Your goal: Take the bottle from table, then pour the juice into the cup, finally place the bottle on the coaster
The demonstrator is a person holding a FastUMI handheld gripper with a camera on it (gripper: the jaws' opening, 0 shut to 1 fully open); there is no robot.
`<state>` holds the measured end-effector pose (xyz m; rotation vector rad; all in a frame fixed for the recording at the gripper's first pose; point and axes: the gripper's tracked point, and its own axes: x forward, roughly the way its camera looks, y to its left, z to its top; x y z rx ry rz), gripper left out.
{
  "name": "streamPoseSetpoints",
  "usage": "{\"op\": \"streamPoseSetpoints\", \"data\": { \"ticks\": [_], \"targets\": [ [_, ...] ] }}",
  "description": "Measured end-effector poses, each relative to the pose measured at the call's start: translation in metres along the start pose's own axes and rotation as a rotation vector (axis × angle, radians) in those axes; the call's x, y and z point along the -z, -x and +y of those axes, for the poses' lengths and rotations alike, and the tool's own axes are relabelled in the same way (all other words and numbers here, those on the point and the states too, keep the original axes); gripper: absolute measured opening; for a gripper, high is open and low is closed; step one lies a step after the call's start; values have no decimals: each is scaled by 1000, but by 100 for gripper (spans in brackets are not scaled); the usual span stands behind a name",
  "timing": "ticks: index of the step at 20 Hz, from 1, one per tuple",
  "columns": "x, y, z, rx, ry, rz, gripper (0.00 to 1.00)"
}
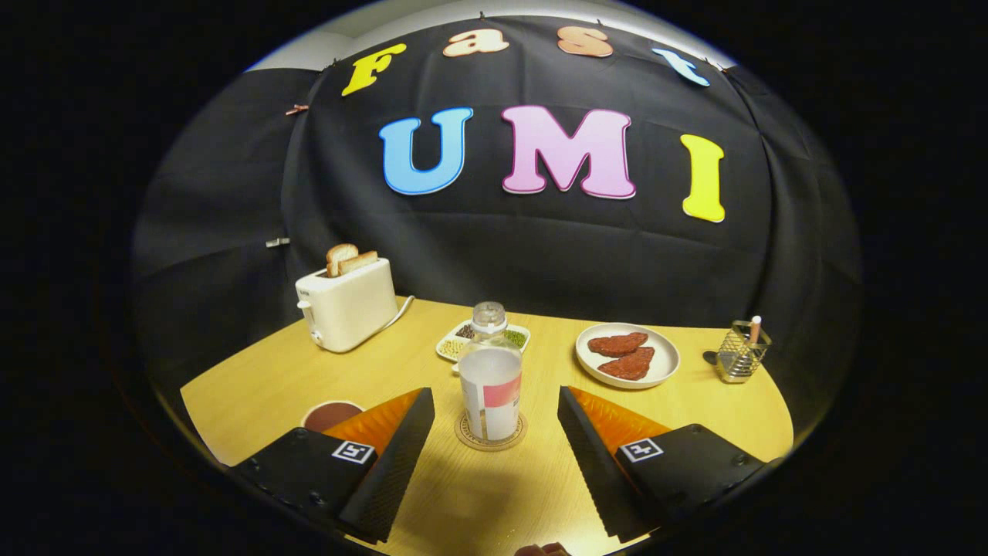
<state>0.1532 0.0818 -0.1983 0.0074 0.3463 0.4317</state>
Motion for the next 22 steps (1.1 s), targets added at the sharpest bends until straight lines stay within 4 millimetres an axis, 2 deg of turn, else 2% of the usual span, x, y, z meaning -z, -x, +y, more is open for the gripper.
{"op": "streamPoseSetpoints", "data": {
  "ticks": [8,12,15,18,22],
  "targets": [
    [-81,97,-31,159,59,-152,98],
    [-113,145,-32,211,87,-218,98],
    [-136,189,-20,227,39,-299,98],
    [-130,222,-19,273,3,-291,98],
    [-117,251,-16,303,-90,-256,98]
  ]
}}
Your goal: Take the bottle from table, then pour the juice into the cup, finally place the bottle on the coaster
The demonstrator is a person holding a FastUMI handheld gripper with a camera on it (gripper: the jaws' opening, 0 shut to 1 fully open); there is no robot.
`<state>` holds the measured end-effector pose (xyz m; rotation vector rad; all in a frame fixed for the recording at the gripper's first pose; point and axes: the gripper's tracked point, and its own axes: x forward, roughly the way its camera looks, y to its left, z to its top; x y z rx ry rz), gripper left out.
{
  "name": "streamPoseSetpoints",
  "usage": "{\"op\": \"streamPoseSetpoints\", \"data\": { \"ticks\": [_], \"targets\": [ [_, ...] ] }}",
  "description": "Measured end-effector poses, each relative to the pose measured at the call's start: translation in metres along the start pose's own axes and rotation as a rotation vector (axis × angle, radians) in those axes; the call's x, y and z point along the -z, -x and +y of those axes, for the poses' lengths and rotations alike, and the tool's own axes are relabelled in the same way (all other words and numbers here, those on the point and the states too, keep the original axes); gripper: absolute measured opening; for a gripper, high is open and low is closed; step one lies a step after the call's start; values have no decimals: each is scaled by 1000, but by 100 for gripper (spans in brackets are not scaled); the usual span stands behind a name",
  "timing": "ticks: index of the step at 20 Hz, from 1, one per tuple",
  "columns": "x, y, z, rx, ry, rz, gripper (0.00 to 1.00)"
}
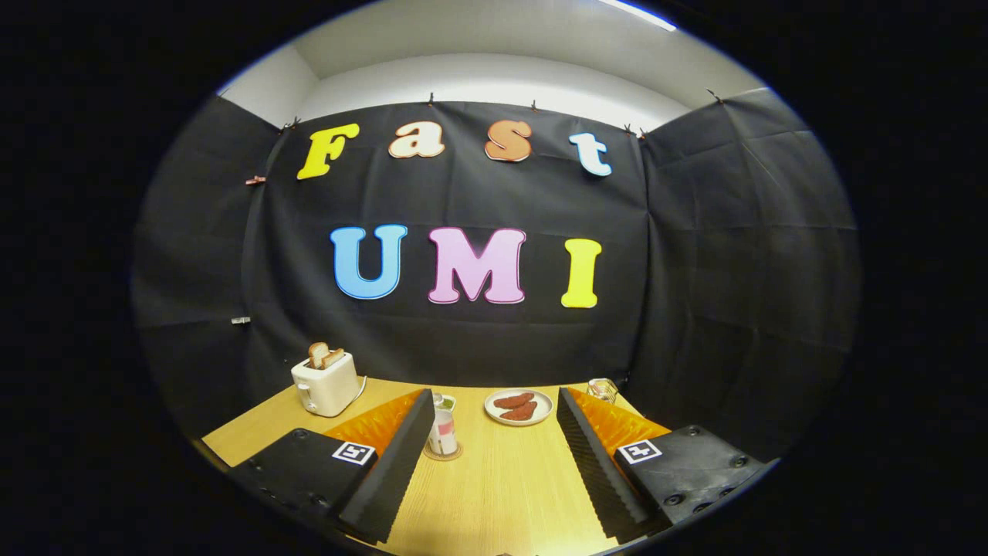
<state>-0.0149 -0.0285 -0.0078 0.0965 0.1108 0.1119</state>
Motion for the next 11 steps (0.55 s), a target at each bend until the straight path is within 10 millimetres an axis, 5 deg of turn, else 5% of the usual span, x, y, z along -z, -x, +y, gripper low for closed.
{"op": "streamPoseSetpoints", "data": {
  "ticks": [8,11],
  "targets": [
    [29,1,11,-70,-27,63,97],
    [18,6,26,-108,-64,38,98]
  ]
}}
